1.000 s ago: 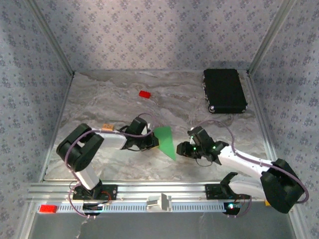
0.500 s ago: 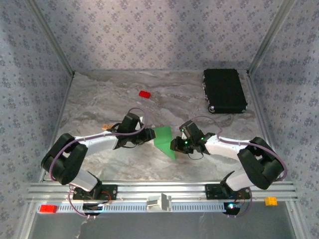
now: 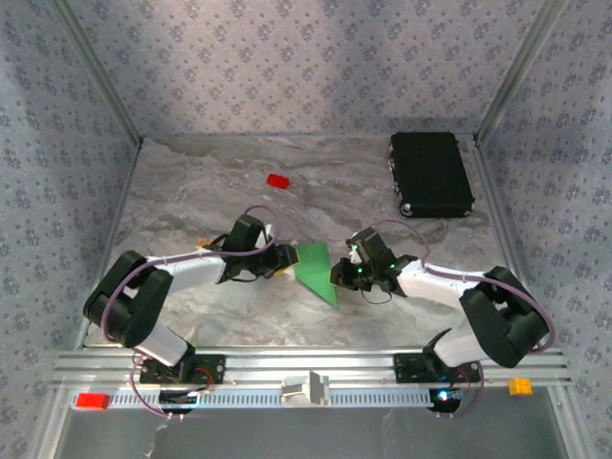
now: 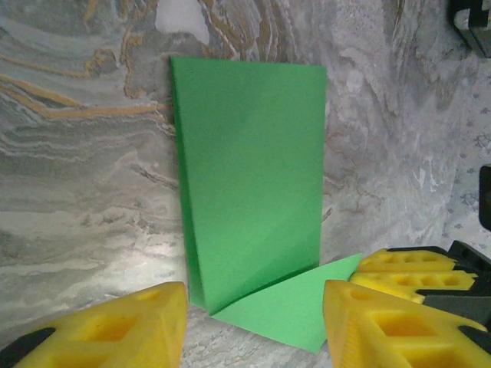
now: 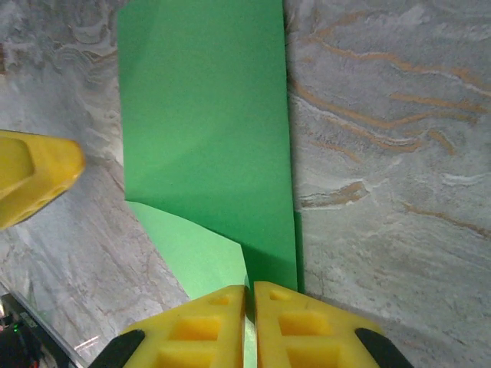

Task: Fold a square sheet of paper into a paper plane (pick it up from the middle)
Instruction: Third fold the triangle at the center of the table, then fourth fold the wing at the center of the table.

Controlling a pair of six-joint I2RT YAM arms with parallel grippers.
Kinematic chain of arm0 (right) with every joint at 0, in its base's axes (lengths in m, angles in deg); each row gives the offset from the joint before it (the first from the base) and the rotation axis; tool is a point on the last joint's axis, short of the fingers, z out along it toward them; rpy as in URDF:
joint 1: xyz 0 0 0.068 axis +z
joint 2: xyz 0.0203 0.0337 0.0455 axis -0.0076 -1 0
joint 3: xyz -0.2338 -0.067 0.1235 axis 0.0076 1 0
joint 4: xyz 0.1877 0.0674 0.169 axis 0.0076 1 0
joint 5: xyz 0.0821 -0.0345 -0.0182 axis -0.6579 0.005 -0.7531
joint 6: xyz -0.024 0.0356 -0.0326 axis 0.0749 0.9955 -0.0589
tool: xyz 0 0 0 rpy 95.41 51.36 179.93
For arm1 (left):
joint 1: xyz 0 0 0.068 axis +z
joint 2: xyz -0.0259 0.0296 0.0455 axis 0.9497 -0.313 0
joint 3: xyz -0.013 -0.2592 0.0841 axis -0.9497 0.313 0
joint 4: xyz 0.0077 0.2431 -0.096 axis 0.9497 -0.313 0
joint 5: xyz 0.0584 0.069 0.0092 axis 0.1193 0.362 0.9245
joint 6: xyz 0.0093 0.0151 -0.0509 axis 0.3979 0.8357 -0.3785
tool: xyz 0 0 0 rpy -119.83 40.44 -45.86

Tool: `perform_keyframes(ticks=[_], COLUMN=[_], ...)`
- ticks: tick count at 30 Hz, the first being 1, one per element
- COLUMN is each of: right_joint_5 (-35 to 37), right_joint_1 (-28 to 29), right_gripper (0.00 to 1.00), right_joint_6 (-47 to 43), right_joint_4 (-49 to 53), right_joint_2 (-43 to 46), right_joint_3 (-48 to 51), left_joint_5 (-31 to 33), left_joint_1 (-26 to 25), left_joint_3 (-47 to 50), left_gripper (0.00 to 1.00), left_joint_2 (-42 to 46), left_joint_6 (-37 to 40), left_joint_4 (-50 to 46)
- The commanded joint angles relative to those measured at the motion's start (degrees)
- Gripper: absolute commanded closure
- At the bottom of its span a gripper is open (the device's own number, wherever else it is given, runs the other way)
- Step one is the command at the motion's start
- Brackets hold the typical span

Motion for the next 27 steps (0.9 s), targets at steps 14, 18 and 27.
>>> perform_keyframes(ticks=[14,18,27], right_joint_5=[-2.37,-2.71,-2.73], right_joint_1=[-2.02,-2.10,-2.12], right_gripper=[0.88,0.88,0.87], right_joint_6=[0.18,0.08,0.08], right_joint_4=[-2.69,-2.68,-2.84], right_joint_2=[2.15,1.98,1.52], right_joint_3=[2.90,2.79,2.90], left_joint_5=[-5.55,-6.90,-8.79], left_joint_1=[0.56,0.56,0.58], left_joint_3=[-3.00,-3.26,-3.32], left_gripper=[0.42,0.44,0.54], left_joint_2=[-5.02,-6.22,-8.73], left_joint_6=[-2.20,-2.91,-5.34], left_joint_4=[6.50,8.46,12.14])
